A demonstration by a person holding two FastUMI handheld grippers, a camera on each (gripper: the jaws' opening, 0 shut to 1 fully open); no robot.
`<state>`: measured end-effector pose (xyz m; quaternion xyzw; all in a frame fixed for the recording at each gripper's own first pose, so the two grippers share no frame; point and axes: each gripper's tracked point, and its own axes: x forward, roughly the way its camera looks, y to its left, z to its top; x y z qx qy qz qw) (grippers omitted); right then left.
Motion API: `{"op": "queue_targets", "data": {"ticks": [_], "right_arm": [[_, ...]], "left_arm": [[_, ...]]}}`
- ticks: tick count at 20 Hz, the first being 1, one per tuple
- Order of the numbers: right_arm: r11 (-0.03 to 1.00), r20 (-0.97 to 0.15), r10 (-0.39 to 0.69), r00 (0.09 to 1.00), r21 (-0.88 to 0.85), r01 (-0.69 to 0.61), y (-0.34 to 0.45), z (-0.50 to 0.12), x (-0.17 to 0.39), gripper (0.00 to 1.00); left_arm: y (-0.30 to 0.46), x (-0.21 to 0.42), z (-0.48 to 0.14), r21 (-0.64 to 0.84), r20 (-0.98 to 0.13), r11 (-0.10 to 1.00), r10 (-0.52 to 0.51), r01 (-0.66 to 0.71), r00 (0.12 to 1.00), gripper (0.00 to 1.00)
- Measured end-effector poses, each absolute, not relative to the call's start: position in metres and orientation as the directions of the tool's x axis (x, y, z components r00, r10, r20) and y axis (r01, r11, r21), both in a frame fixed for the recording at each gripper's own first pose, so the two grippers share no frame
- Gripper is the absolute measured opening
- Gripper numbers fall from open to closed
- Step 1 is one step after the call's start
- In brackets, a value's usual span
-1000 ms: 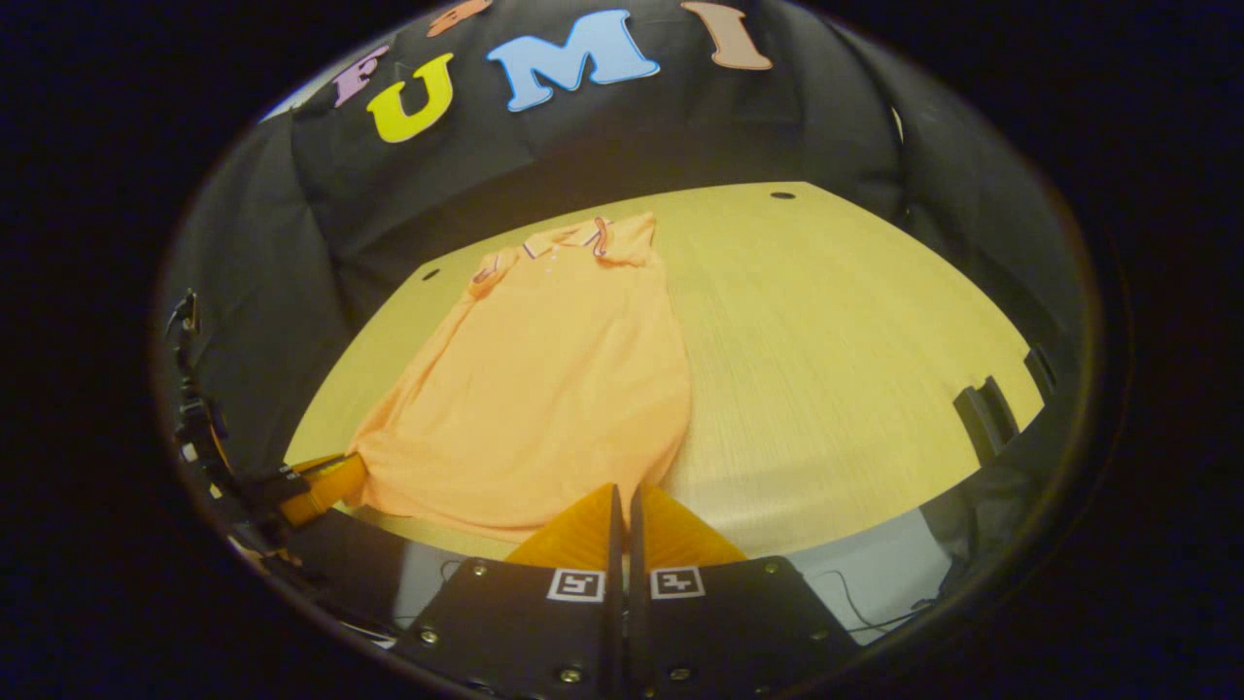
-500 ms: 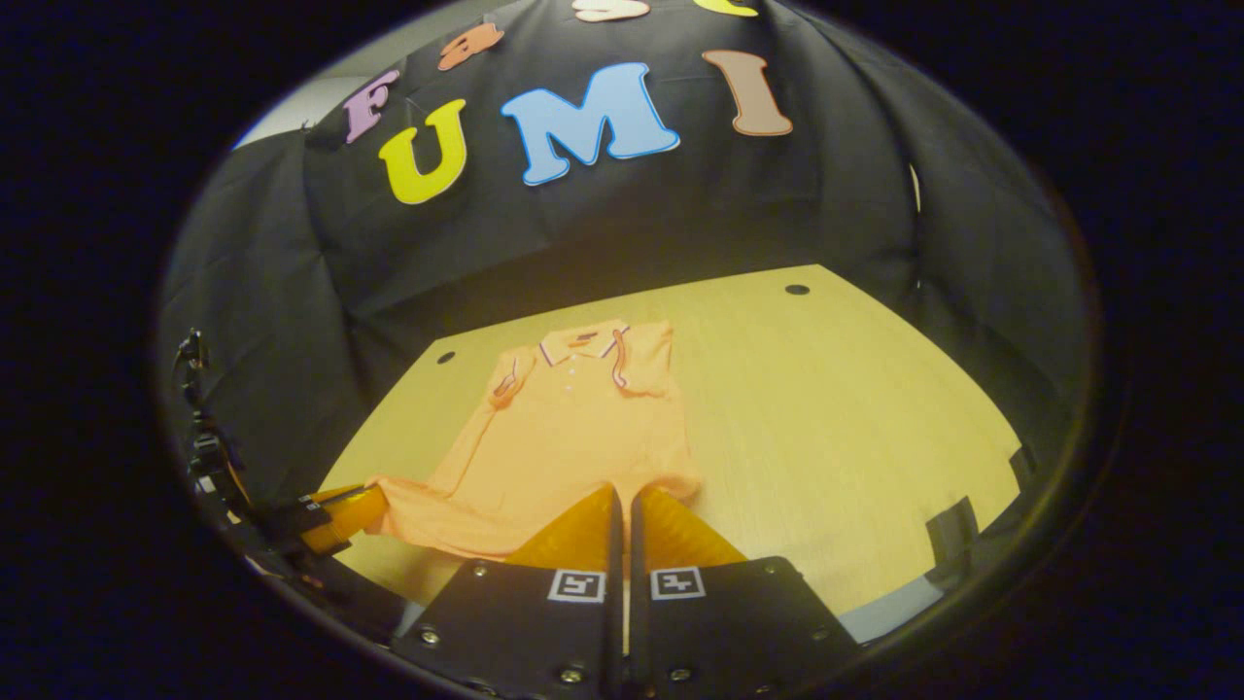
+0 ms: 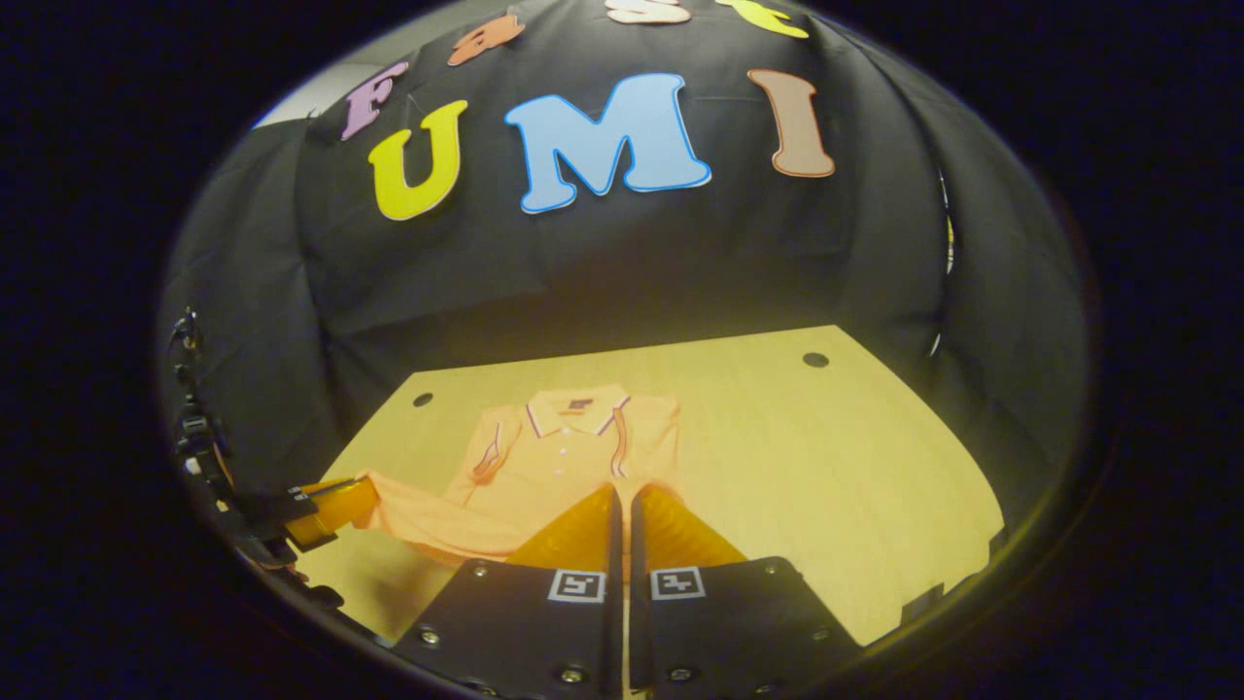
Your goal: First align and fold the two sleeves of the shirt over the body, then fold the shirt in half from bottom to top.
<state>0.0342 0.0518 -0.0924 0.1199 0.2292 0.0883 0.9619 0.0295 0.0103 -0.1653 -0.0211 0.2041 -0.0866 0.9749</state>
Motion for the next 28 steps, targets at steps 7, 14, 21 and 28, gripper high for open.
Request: {"op": "queue_targets", "data": {"ticks": [7, 14, 21, 28], "right_arm": [[0.974, -0.446, 0.144, 0.883, 0.222, -0.047, 0.054, -0.078, 0.126, 0.03], [0.979, -0.499, 0.136, 0.856, 0.201, -0.038, 0.058, -0.098, 0.204, 0.03], [0.981, -0.540, 0.102, 0.836, 0.192, 0.004, 0.051, -0.128, 0.271, 0.03], [0.986, -0.599, 0.086, 0.796, 0.168, 0.020, 0.061, -0.173, 0.303, 0.03]], "left_arm": [[0.014, 0.143, -0.148, -0.123, -0.372, 0.971, -0.238, 0.206, 0.897, 0.07], [0.009, 0.222, -0.150, -0.128, -0.379, 0.968, -0.247, 0.214, 0.892, 0.06], [0.019, 0.284, -0.177, -0.144, -0.384, 0.978, -0.197, 0.153, 0.902, 0.06], [0.024, 0.316, -0.218, -0.137, -0.430, 0.983, -0.170, 0.122, 0.887, 0.06]]}}
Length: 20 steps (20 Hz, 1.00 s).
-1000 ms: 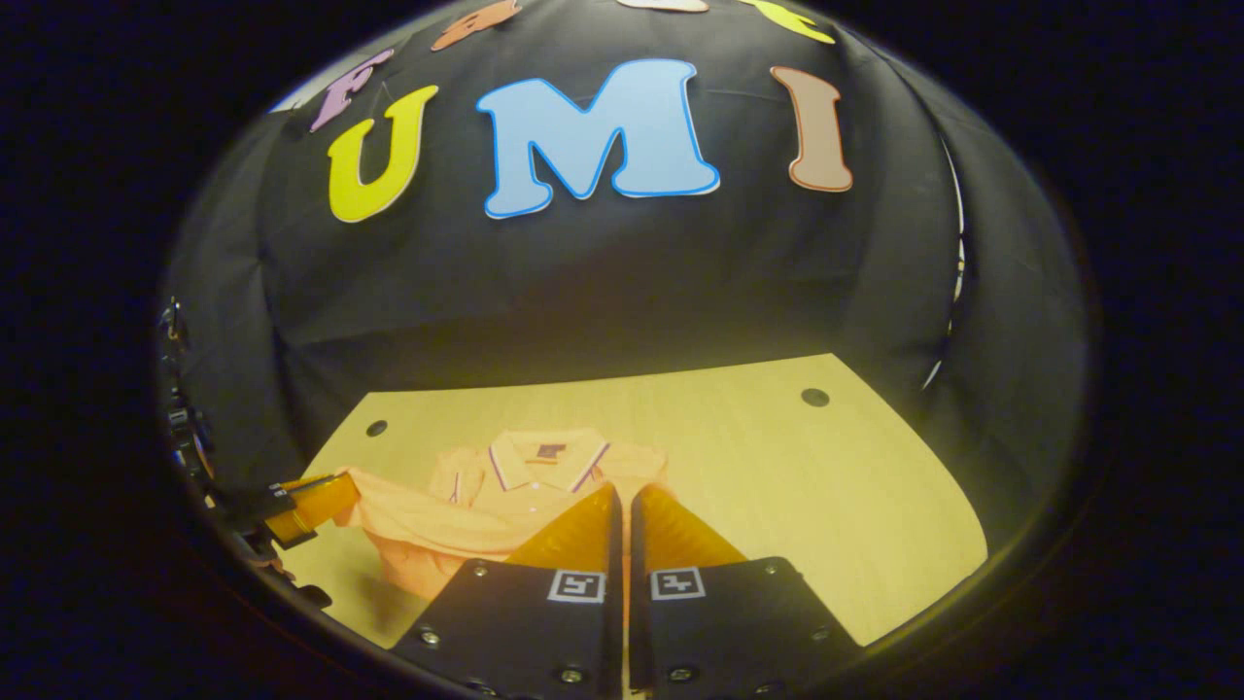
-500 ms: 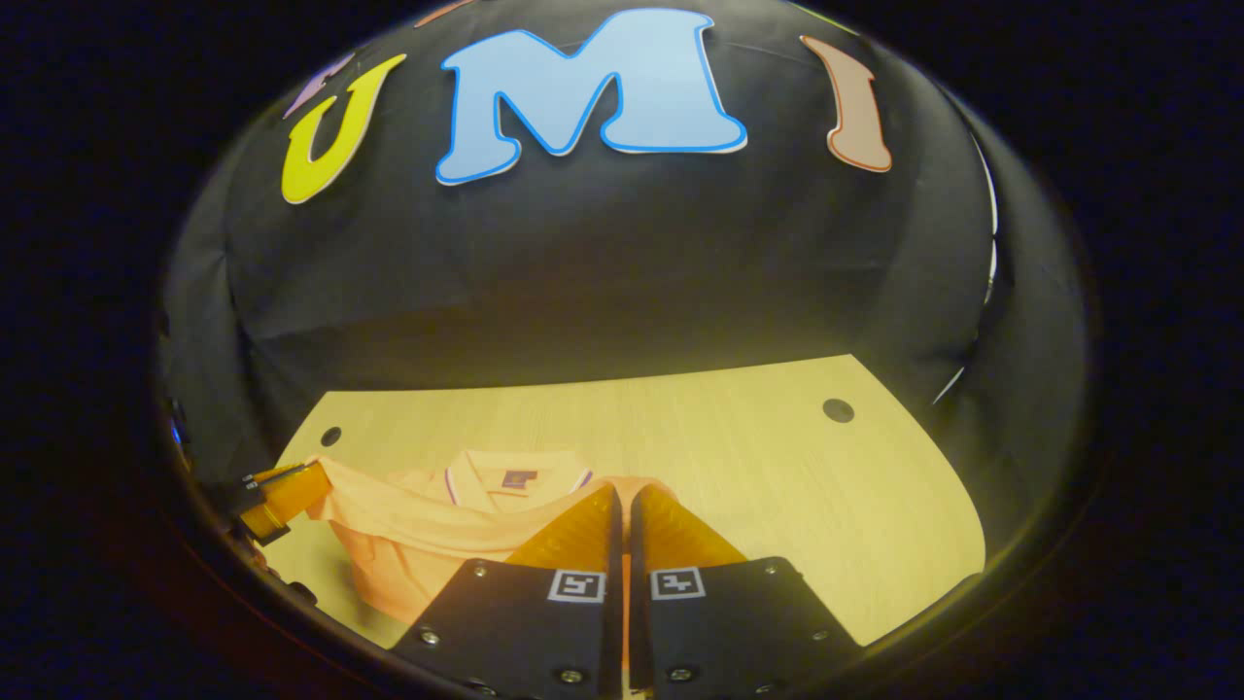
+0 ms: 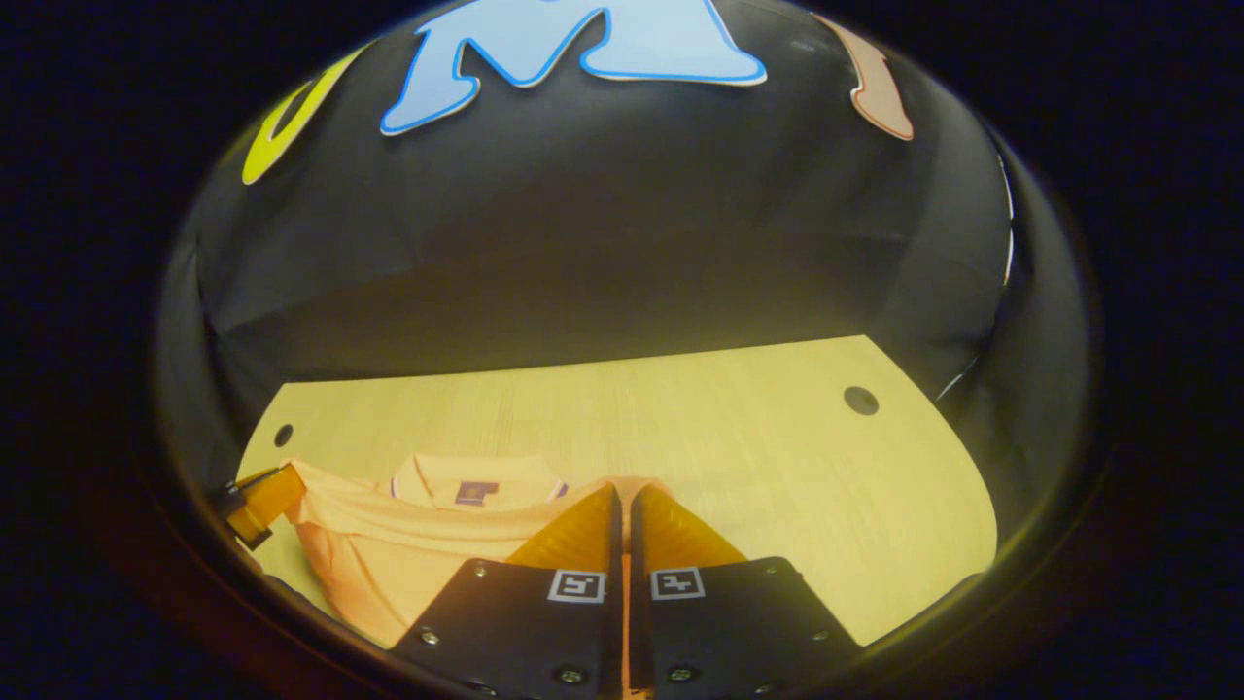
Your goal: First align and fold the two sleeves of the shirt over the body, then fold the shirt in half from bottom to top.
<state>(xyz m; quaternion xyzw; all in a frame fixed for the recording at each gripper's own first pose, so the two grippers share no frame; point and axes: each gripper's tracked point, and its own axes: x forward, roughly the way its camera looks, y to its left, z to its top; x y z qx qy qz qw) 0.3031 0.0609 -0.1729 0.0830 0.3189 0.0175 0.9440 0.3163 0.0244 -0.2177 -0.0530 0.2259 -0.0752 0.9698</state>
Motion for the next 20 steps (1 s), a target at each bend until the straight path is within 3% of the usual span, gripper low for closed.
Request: {"op": "queue_targets", "data": {"ticks": [5, 8, 13, 14, 17, 19, 20], "right_arm": [[0.993, -0.642, 0.072, 0.763, 0.114, 0.003, 0.067, -0.193, 0.299, 0.04], [0.996, -0.642, 0.070, 0.763, 0.091, -0.015, 0.071, -0.192, 0.292, 0.05], [0.997, -0.639, 0.068, 0.766, 0.081, -0.021, 0.070, -0.187, 0.281, 0.06], [0.997, -0.639, 0.065, 0.766, 0.076, -0.021, 0.067, -0.186, 0.278, 0.13], [0.999, -0.633, 0.040, 0.773, 0.049, -0.011, 0.057, -0.183, 0.271, 0.16], [0.999, -0.626, 0.032, 0.779, 0.047, -0.003, 0.050, -0.180, 0.264, 0.30], [0.998, -0.618, 0.037, 0.785, 0.058, -0.002, 0.049, -0.177, 0.261, 0.31]], "left_arm": [[0.027, 0.315, -0.231, -0.129, -0.462, 0.986, -0.155, 0.107, 0.873, 0.08], [0.031, 0.310, -0.231, -0.127, -0.472, 0.987, -0.144, 0.095, 0.870, 0.15], [0.035, 0.302, -0.228, -0.078, -0.465, 0.993, -0.117, 0.091, 0.877, 0.15], [0.035, 0.300, -0.228, -0.070, -0.462, 0.993, -0.115, 0.093, 0.880, 0.15], [0.037, 0.297, -0.226, -0.038, -0.455, 0.995, -0.097, 0.089, 0.885, 0.18], [0.037, 0.294, -0.221, -0.023, -0.443, 0.995, -0.096, 0.096, 0.891, 0.20], [0.034, 0.290, -0.218, -0.024, -0.438, 0.994, -0.103, 0.103, 0.893, 0.25]]}}
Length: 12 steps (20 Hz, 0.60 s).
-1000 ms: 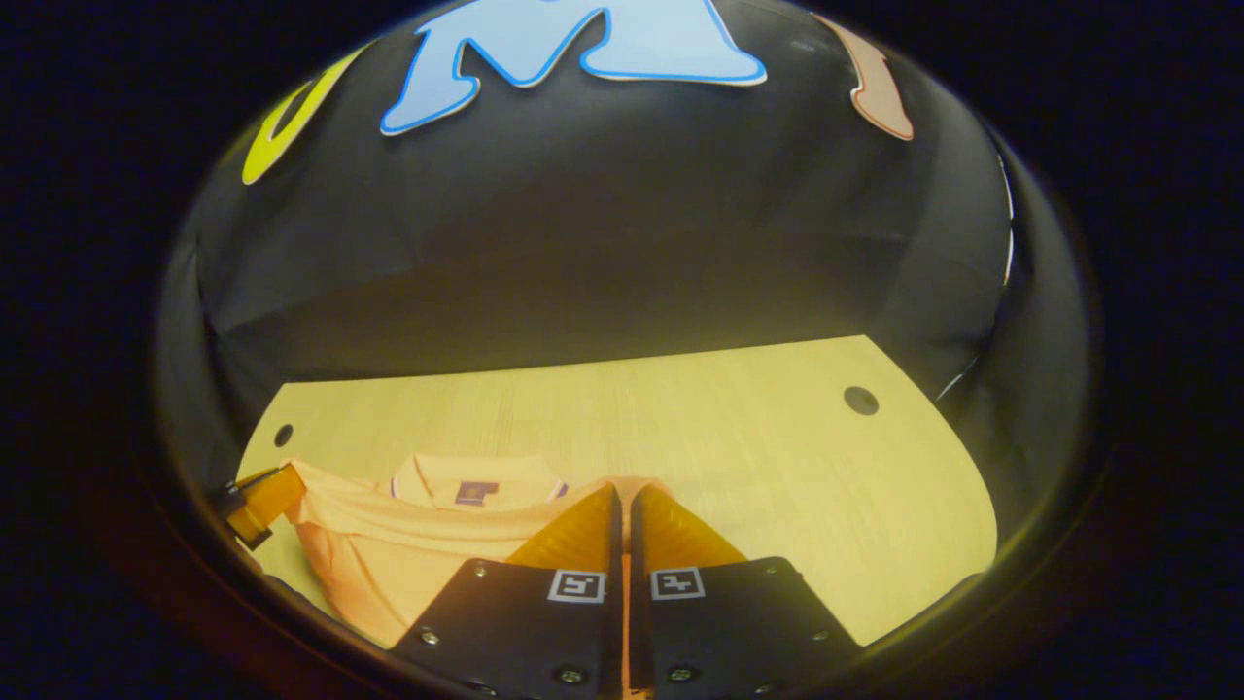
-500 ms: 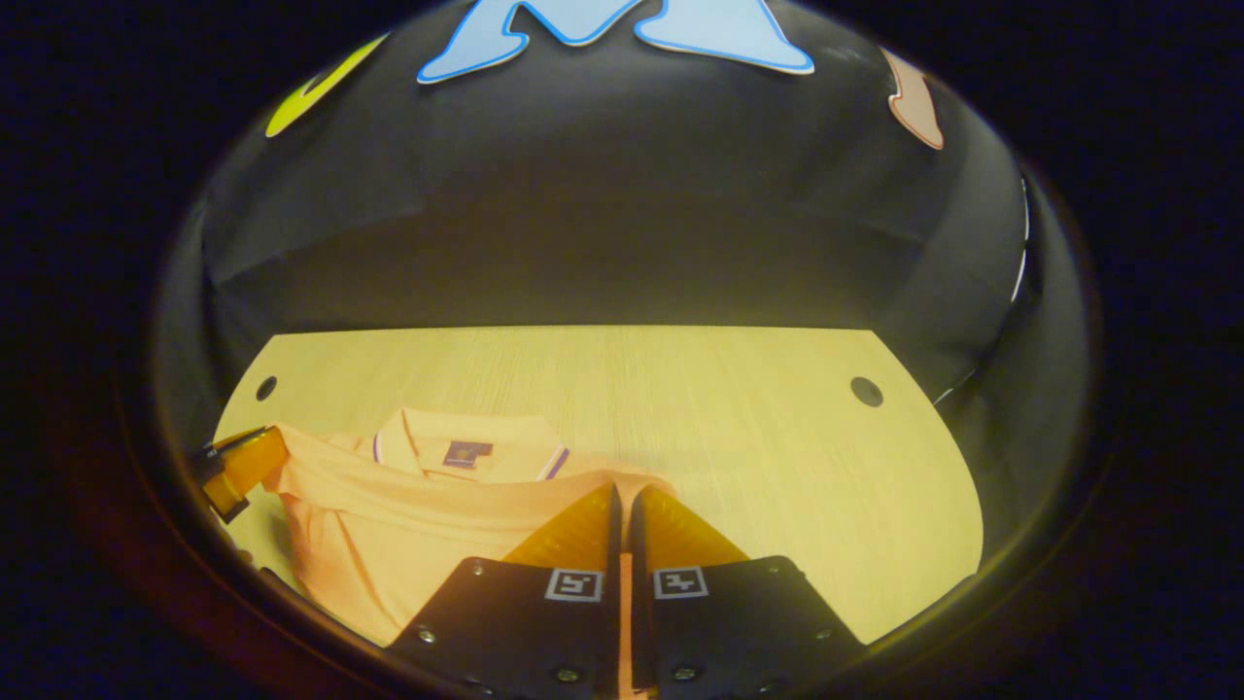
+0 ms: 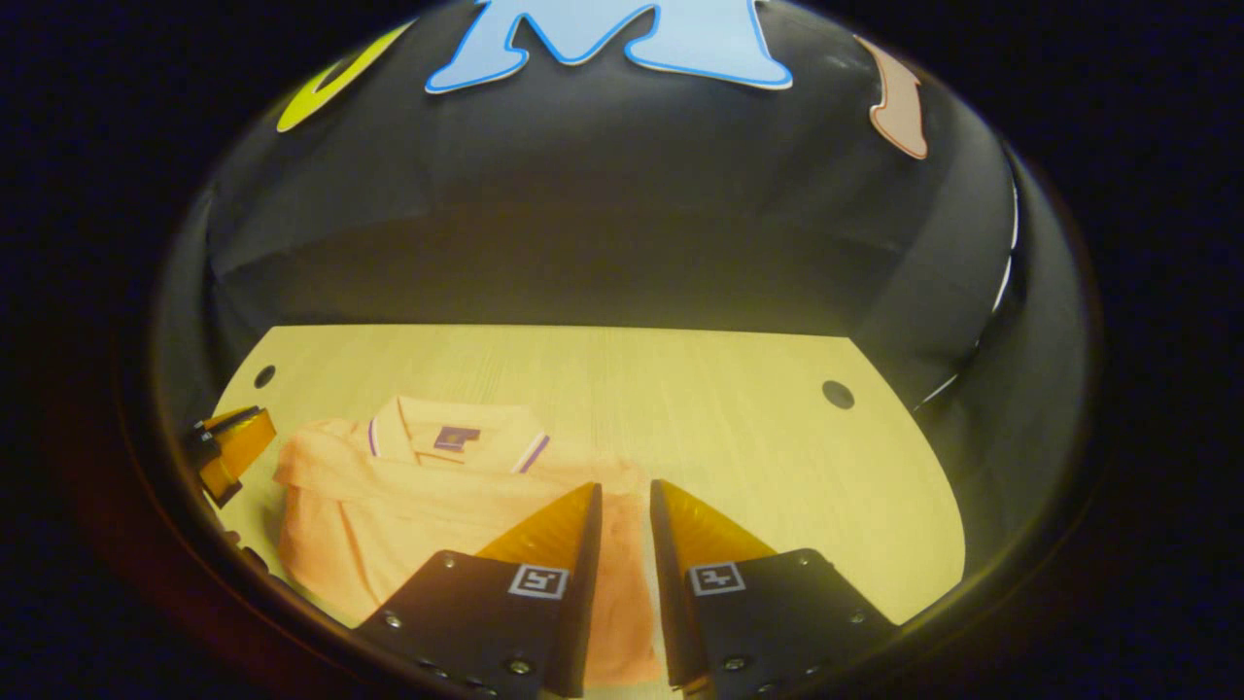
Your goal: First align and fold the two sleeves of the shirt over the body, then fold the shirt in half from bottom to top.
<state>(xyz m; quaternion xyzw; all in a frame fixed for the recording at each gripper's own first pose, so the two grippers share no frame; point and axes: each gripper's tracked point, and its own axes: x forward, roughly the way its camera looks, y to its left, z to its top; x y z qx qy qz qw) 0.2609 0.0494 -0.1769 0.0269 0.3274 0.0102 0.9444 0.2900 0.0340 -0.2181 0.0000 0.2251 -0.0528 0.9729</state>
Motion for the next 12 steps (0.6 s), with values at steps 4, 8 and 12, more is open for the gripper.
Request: {"op": "queue_targets", "data": {"ticks": [4, 8, 12], "right_arm": [[0.998, -0.601, 0.038, 0.798, 0.057, -0.005, 0.041, -0.168, 0.247, 0.53], [0.998, -0.556, 0.038, 0.830, 0.059, -0.006, 0.035, -0.147, 0.228, 0.81], [1.000, -0.485, 0.028, 0.874, 0.024, -0.019, 0.029, -0.116, 0.199, 0.84]], "left_arm": [[0.028, 0.279, -0.210, -0.016, -0.419, 0.994, -0.109, 0.113, 0.901, 0.48], [0.022, 0.264, -0.198, -0.008, -0.394, 0.993, -0.114, 0.121, 0.912, 0.68], [0.013, 0.237, -0.176, -0.004, -0.355, 0.992, -0.122, 0.129, 0.927, 0.78]]}}
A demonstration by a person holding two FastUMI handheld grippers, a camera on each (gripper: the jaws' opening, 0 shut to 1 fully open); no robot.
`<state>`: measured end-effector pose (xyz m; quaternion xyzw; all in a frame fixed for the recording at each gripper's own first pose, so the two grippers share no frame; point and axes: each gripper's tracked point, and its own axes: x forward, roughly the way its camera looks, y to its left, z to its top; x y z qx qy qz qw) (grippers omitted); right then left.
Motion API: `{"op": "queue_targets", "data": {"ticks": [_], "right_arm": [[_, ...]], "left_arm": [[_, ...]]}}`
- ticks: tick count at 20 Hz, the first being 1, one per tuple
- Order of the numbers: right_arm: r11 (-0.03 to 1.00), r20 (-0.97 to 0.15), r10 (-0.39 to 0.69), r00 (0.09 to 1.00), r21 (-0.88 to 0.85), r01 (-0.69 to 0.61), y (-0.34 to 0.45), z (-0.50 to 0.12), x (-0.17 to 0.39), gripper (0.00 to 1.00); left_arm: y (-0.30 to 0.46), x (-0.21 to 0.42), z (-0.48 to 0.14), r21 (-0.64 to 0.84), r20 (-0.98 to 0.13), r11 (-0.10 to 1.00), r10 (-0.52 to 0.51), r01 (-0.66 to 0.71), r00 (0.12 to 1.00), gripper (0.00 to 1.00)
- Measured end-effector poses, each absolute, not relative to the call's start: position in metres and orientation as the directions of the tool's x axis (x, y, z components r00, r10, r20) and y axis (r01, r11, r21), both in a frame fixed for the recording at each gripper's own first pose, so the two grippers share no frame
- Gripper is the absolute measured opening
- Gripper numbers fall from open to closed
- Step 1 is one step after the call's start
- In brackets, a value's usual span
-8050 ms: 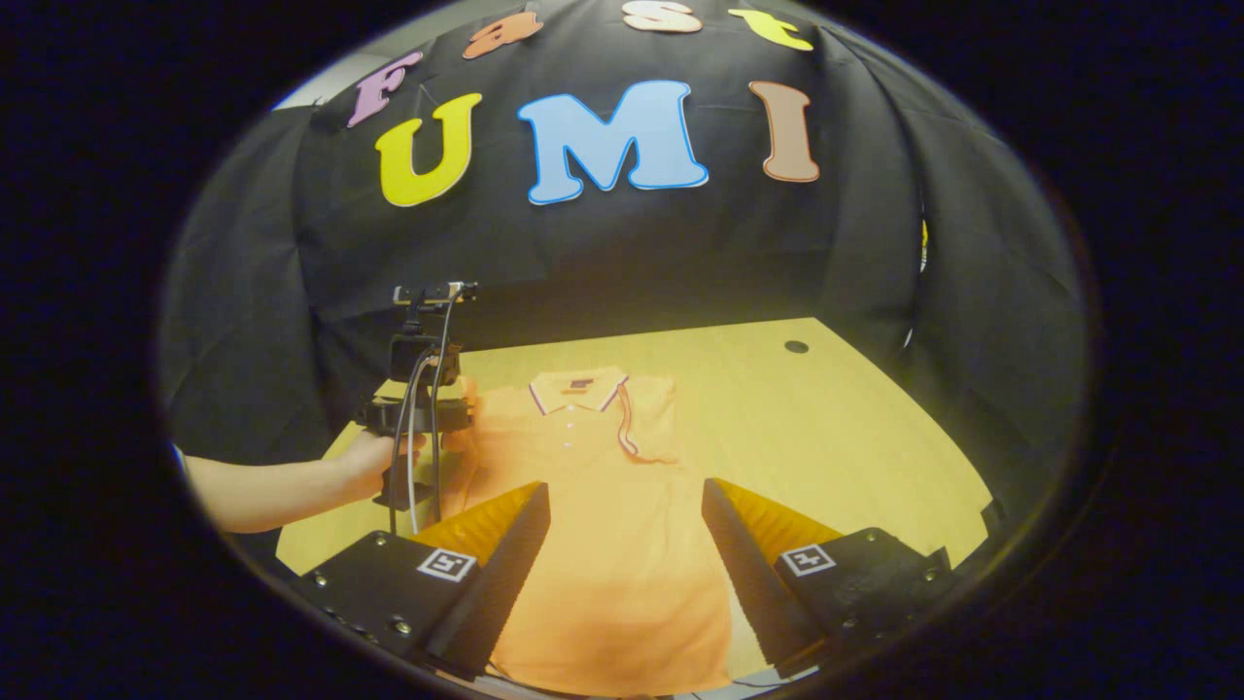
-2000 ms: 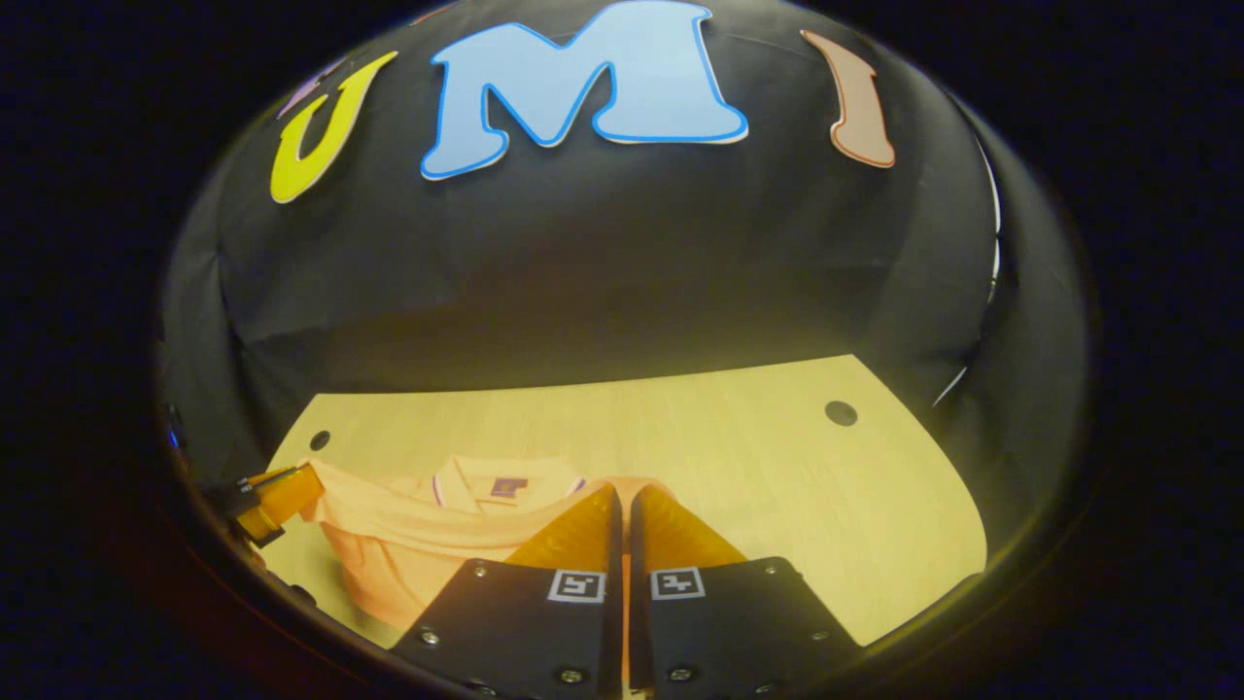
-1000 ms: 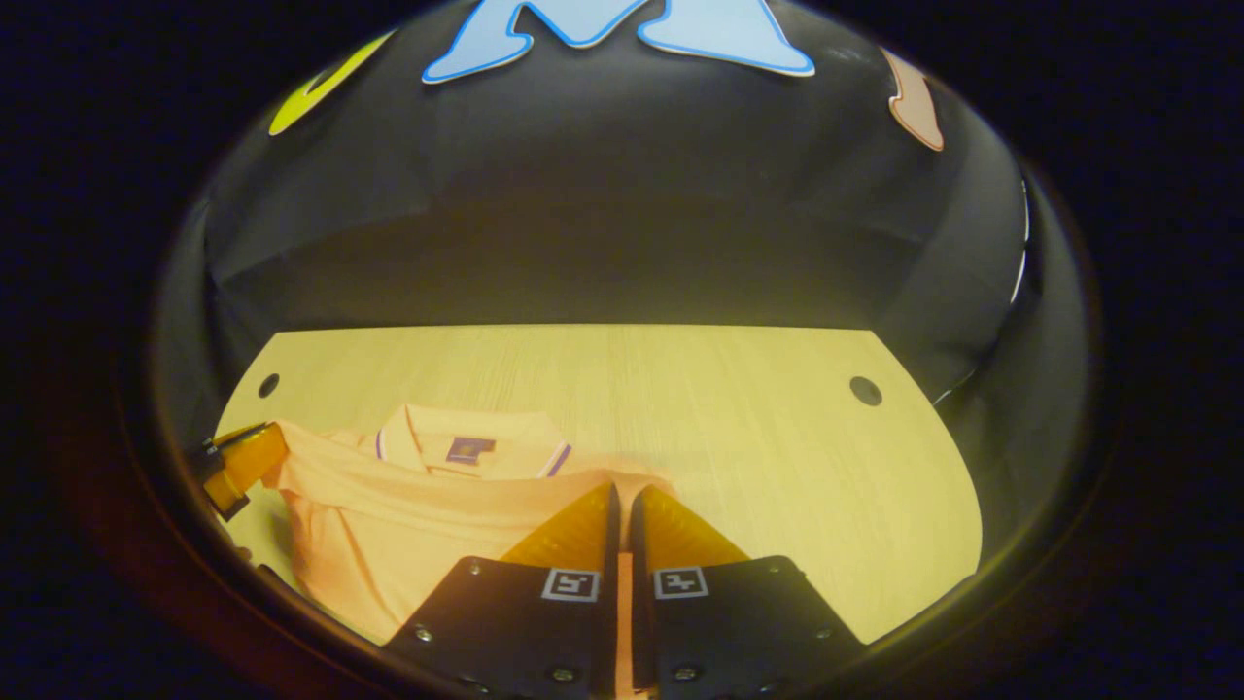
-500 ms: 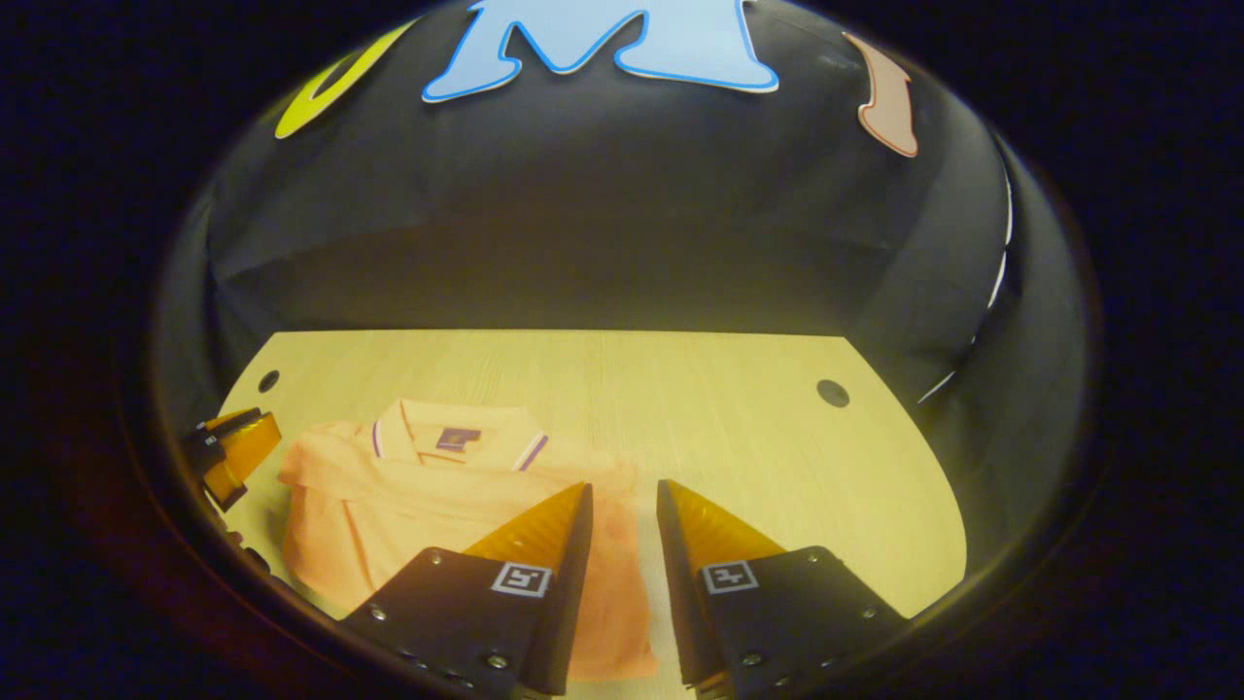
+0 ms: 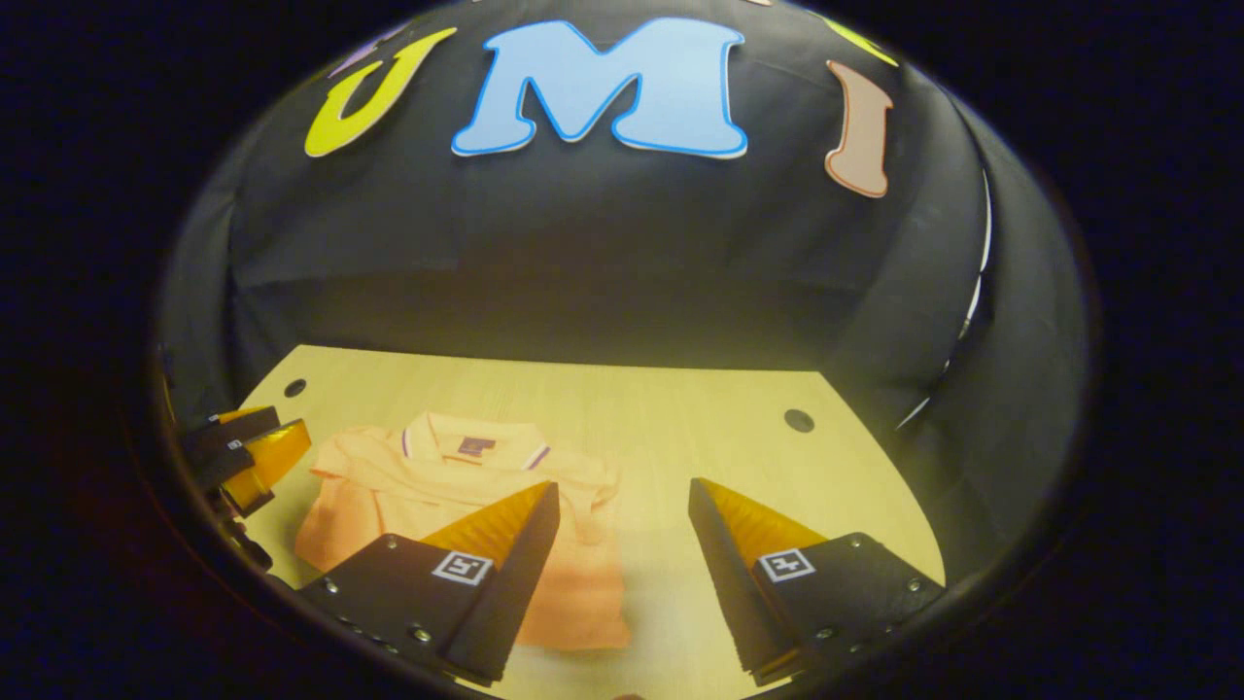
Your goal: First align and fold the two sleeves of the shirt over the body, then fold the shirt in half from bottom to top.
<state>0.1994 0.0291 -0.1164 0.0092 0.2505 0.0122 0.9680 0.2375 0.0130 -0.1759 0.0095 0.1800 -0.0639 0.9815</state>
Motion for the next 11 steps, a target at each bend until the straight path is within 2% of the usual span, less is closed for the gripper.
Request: {"op": "queue_targets", "data": {"ticks": [5, 11], "right_arm": [[0.999, -0.405, 0.034, 0.914, 0.019, -0.029, 0.023, -0.082, 0.153, 0.84], [0.999, -0.305, 0.053, 0.951, 0.011, -0.052, 0.012, -0.049, 0.103, 0.84]], "left_arm": [[-0.005, 0.192, -0.151, -0.002, -0.305, 0.991, -0.127, 0.132, 0.944, 0.95], [-0.021, 0.140, -0.125, -0.011, -0.236, 0.994, -0.105, 0.106, 0.966, 0.94]]}}
